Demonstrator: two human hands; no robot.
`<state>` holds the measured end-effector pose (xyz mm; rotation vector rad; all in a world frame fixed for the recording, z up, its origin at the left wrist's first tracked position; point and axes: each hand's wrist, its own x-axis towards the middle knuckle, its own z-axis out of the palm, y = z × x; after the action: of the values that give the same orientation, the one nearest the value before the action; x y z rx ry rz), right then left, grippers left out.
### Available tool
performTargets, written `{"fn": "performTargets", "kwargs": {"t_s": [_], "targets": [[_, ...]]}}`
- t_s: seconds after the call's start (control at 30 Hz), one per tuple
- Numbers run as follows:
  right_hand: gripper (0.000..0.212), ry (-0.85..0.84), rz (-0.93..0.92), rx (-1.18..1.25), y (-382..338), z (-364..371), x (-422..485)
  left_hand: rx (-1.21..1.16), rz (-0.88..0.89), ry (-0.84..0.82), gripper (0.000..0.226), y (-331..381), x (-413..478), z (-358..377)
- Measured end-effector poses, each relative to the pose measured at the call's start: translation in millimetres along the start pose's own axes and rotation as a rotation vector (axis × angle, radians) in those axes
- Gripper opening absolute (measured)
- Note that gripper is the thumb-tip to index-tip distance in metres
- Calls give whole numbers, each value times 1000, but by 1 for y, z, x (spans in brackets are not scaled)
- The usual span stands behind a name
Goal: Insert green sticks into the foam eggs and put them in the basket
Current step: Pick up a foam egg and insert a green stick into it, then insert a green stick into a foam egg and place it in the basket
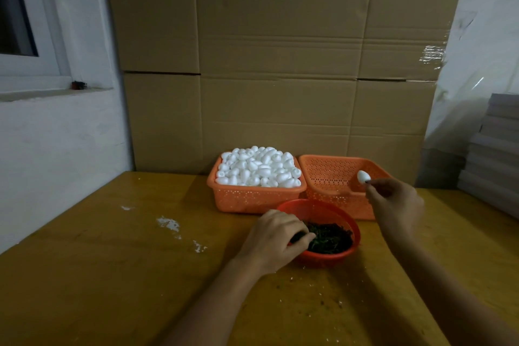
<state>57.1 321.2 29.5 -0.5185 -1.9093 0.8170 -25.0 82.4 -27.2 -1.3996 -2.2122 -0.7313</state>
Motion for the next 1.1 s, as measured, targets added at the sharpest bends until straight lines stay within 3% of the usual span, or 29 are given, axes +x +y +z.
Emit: {"fn": "performTargets", "kwargs": {"t_s": [0.23,0.73,0.87,0.97,1.03,1.1], "targets": [[26,-105,-88,-280,15,14,31,0,-7,-21,51,-1,0,3],[17,-226,-64,-277,12,7,37,0,-43,-43,52,2,0,2],[37,-169,-18,-274,9,6,32,12,-42,-40,52,2,0,3],[33,-68,-93,-205,-6,9,9,21,-35,-48,52,3,2,2],[23,-184,-167,-121,-17,16,-15,24,-31,-38,50,4,2,2],[10,-417,-290,-150,-25,25,-41,31,-31,-20,45,4,2,2]]}}
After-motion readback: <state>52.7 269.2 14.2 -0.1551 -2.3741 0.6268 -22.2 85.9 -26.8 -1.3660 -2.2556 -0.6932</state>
